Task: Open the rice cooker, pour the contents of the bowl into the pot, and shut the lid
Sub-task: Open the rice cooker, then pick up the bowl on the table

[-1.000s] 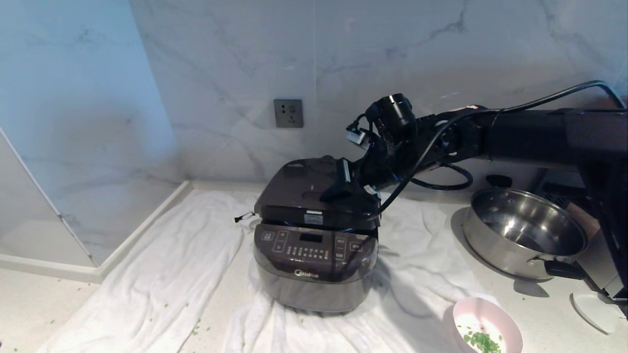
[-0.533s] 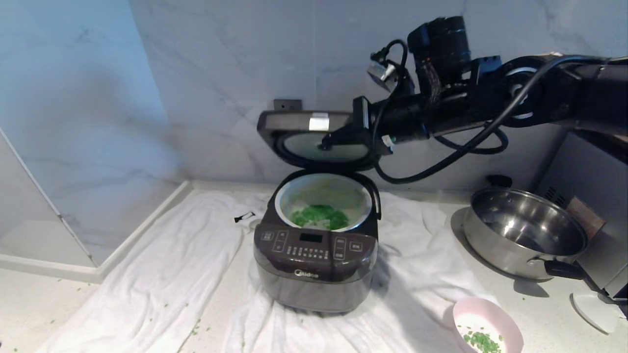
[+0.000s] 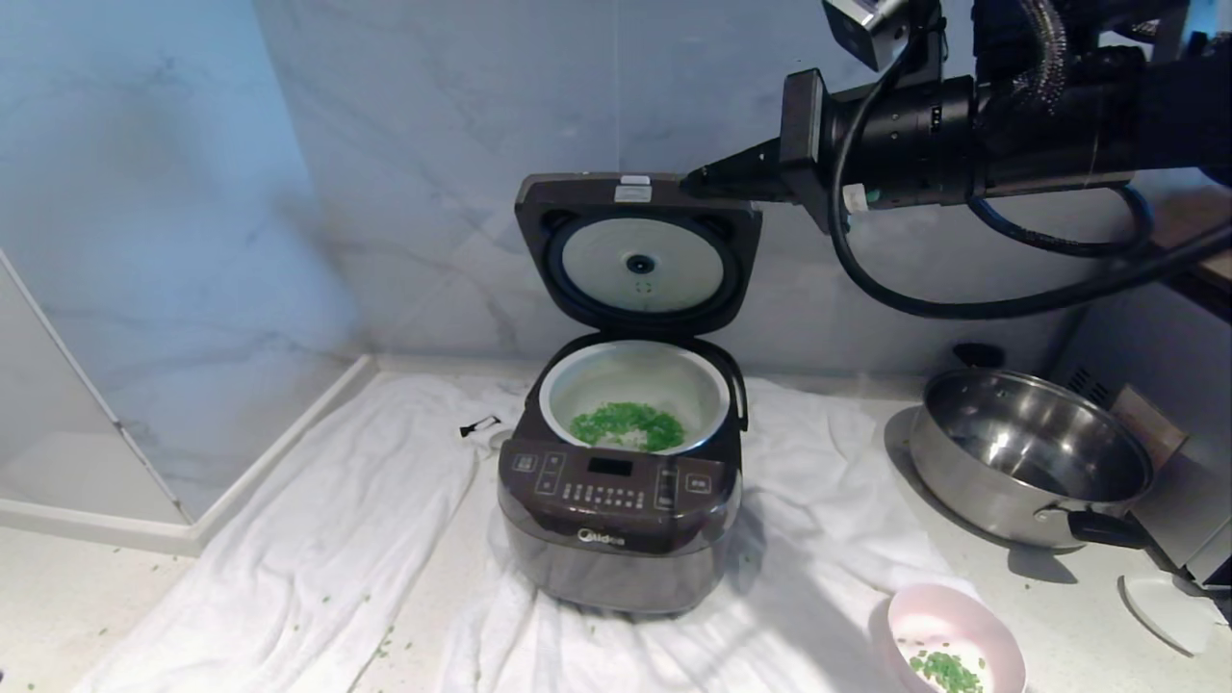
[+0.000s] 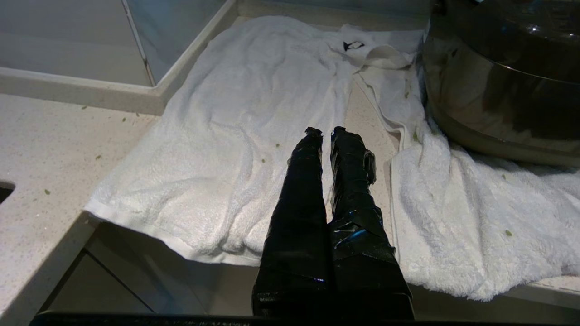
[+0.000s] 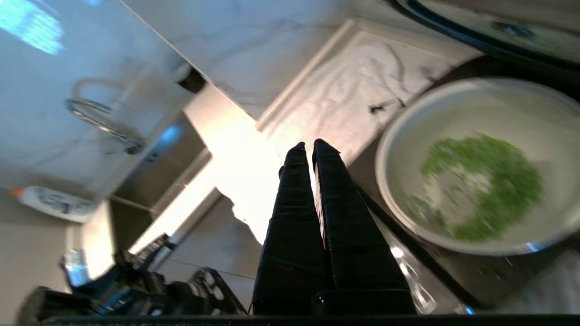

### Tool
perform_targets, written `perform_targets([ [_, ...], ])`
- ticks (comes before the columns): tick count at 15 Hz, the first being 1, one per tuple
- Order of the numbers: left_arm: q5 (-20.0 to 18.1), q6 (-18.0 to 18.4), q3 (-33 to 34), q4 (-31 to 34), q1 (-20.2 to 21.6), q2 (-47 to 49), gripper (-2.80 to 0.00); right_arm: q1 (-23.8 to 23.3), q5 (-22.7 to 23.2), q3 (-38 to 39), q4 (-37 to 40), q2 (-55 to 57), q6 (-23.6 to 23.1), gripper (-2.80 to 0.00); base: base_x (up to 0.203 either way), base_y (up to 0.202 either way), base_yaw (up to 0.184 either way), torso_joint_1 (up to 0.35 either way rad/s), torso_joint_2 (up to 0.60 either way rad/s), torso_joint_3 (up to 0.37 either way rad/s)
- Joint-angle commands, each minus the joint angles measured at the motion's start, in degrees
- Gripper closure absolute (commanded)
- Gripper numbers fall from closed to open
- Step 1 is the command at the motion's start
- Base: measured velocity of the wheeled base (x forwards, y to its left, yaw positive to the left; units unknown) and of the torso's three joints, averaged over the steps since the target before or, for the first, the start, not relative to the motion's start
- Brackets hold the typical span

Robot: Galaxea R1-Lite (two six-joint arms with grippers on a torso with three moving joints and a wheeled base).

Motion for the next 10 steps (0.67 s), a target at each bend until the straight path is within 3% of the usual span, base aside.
perform_targets([
  [1,0.1,0.0,0.0,0.1,0.0,0.1,0.0,0.1,-1.2,7.0,0.0,-6.3,-1.7,0.0,0.0,0.0,0.0,0.0,0.0,0.0],
  [4,0.0,0.0,0.0,0.1,0.0,0.0,0.0,-0.2,-5.4,19.0,-2.5,-14.8,-4.6,0.0,0.0,0.0,0.0,0.0,0.0,0.0],
  [7,0.0,0.0,0.0,0.1,0.0,0.0,0.0,-2.2,-11.1,26.5,-4.5,-23.4,-5.6,0.0,0.0,0.0,0.0,0.0,0.0,0.0],
  [10,0.1,0.0,-0.1,0.1,0.0,0.1,0.0,-11.6,-12.5,32.8,-4.7,-31.6,-8.2,0.0,0.0,0.0,0.0,0.0,0.0,0.0],
])
